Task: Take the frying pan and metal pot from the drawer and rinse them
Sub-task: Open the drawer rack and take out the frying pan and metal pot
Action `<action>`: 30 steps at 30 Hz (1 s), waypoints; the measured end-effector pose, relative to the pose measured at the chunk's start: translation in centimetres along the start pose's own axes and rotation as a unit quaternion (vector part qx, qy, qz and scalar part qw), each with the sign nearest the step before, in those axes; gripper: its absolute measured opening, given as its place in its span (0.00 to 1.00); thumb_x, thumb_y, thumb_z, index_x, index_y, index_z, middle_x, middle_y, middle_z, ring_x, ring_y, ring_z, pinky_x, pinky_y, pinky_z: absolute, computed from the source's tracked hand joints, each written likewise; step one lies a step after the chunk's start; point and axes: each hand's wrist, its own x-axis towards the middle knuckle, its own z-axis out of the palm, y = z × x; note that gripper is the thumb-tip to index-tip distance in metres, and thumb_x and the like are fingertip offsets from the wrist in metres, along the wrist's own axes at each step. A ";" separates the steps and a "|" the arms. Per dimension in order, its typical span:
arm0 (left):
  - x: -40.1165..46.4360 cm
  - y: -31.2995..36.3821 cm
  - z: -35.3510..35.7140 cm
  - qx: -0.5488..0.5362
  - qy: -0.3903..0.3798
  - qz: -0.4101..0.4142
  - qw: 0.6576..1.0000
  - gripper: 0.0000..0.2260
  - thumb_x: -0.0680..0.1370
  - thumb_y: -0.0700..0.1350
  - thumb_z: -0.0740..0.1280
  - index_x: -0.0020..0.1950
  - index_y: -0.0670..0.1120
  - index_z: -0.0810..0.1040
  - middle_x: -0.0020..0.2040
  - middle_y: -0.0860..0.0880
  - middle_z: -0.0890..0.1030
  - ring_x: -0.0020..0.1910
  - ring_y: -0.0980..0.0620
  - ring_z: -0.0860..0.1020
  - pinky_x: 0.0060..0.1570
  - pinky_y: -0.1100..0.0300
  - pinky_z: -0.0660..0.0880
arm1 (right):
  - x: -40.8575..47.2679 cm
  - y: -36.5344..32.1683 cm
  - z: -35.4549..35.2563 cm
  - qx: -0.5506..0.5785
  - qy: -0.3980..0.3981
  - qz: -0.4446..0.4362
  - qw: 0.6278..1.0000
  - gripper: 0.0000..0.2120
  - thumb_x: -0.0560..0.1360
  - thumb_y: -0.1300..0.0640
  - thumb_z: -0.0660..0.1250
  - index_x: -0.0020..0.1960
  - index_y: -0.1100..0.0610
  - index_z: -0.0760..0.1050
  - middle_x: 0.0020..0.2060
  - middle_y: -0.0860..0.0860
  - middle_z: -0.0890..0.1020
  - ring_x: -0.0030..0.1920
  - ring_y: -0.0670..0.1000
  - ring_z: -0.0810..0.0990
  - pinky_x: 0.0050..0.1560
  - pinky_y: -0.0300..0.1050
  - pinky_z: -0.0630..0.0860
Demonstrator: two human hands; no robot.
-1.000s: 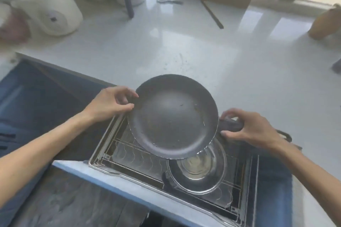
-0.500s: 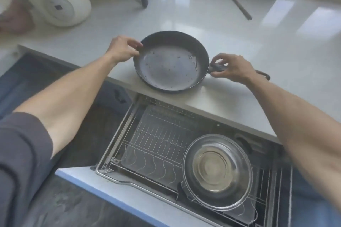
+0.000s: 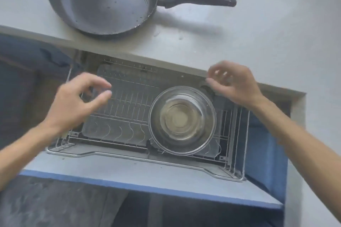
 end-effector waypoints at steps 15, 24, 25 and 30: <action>-5.4 -8.4 20.9 0.043 -0.475 -0.153 0.865 0.16 0.71 0.61 0.67 0.57 0.65 0.70 0.50 0.55 0.84 0.51 0.57 0.80 0.60 0.55 0.73 | -7.8 17.5 9.7 -0.014 -0.276 0.282 0.919 0.19 0.69 0.54 0.68 0.55 0.37 0.70 0.63 0.41 0.74 0.48 0.49 0.78 0.54 0.49 0.76; -6.3 -7.6 21.0 0.024 -0.313 -0.160 0.936 0.11 0.74 0.43 0.70 0.45 0.60 0.75 0.38 0.58 0.80 0.36 0.59 0.78 0.42 0.72 0.69 | -9.9 17.3 9.9 -0.003 -0.242 0.291 0.925 0.24 0.66 0.62 0.69 0.56 0.42 0.70 0.64 0.48 0.74 0.57 0.55 0.77 0.58 0.53 0.75; -6.4 -7.1 19.9 0.032 -0.325 -0.150 0.933 0.10 0.74 0.44 0.69 0.46 0.60 0.76 0.38 0.61 0.81 0.37 0.60 0.79 0.44 0.71 0.70 | -10.3 16.9 9.6 -0.005 -0.252 0.288 0.924 0.23 0.66 0.61 0.70 0.57 0.44 0.70 0.63 0.50 0.75 0.56 0.55 0.77 0.56 0.51 0.75; -7.2 -3.3 14.1 0.033 -0.353 -0.151 0.923 0.14 0.65 0.58 0.65 0.48 0.58 0.79 0.38 0.57 0.84 0.39 0.53 0.81 0.49 0.59 0.75 | -12.8 12.7 7.6 -0.029 -0.306 0.284 0.908 0.21 0.66 0.56 0.71 0.54 0.43 0.65 0.46 0.57 0.80 0.40 0.55 0.79 0.41 0.48 0.75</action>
